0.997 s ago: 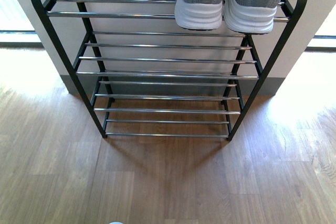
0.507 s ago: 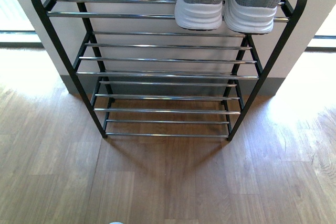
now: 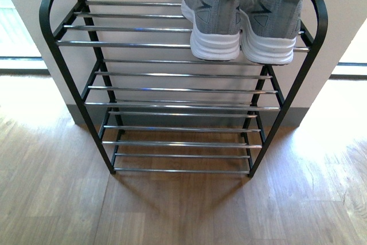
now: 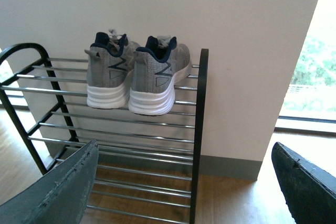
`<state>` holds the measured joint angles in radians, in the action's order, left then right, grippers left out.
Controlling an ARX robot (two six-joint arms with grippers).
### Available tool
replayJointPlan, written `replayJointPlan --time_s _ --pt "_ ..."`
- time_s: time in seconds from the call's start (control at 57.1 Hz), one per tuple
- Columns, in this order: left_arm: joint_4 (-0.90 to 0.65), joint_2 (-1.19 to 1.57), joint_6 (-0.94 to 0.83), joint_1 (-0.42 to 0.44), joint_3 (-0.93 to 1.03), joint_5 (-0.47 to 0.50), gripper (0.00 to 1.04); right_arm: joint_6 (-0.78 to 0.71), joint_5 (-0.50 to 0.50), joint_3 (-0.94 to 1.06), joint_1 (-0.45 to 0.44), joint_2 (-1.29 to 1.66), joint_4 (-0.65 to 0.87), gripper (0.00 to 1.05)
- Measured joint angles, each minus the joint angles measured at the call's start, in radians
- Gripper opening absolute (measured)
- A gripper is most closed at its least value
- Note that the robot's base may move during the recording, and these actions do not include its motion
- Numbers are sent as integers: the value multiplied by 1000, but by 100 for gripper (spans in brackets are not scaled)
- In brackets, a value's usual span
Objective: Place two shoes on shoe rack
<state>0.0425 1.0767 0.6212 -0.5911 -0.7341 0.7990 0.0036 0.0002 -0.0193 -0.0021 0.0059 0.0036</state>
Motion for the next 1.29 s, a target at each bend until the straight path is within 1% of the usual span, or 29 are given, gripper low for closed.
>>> replayJointPlan --time_s 0.07,0.158,0.297,0.315,0.332,0.35,0.367,0.385,0.402,0.42,0.438,0.455,0.525,0.542,0.578,0.595,0.647,0.665,0.717,0.752,0.787,0.945,1.12,1.137,1.172,1.208,1.295 --pt "-14 -63 -3 0 76 13 95 0 0 0 0 0 0 96" --pt "-16 -106 1 -2 126 15 95 0 0 0 0 0 0 96" --pt "-19 -117 3 -3 135 12 95 0 0 0 0 0 0 96" --pt "-58 -124 -27 3 150 -18 93 0 0 0 0 0 0 96" --pt "-132 -135 -68 15 178 -76 90 0 0 0 0 0 0 96" --pt "-171 -142 -90 22 193 -107 88 0 0 0 0 0 0 96" --pt "-246 -157 -139 35 228 -159 84 0 0 0 0 0 0 96" --pt "-344 -182 -219 56 278 -227 79 0 1 0 0 0 0 96" --pt "-398 -200 -287 71 309 -264 75 0 0 0 0 0 0 96" --pt "-466 -232 -360 97 355 -308 69 0 0 0 0 0 0 96" --pt "-484 -246 -404 108 371 -331 67 0 0 0 0 0 0 96" --pt "-493 -255 -424 116 380 -339 65 0 0 0 0 0 0 96" --pt "-507 -320 -518 178 441 -395 50 0 0 0 0 0 0 96" --pt "-506 -327 -530 185 448 -402 49 0 0 0 0 0 0 96" --pt "-505 -353 -552 212 475 -429 41 0 0 0 0 0 0 96" --pt "-505 -359 -559 218 481 -436 39 0 0 0 0 0 0 96" --pt "-498 -395 -581 253 513 -477 29 0 0 0 0 0 0 96" --pt "-494 -412 -587 270 528 -493 23 0 0 0 0 0 0 96" --pt "-487 -435 -595 293 544 -515 16 0 0 0 0 0 0 96" --pt "-479 -463 -600 319 562 -539 7 0 0 0 0 0 0 96" --pt "-472 -486 -602 339 576 -555 1 0 0 0 0 0 0 96" --pt "-427 -586 -609 420 631 -637 1 0 0 0 0 0 0 96" --pt "-383 -661 -610 471 661 -682 1 0 0 0 0 0 0 96" --pt "-381 -665 -610 476 663 -694 1 0 0 0 0 0 0 96" --pt "-367 -684 -610 517 668 -757 1 0 0 0 0 0 0 96" --pt "-359 -697 -611 547 673 -784 1 0 0 0 0 0 0 96" --pt "-340 -725 -610 583 681 -788 1 0 0 0 0 0 0 96"
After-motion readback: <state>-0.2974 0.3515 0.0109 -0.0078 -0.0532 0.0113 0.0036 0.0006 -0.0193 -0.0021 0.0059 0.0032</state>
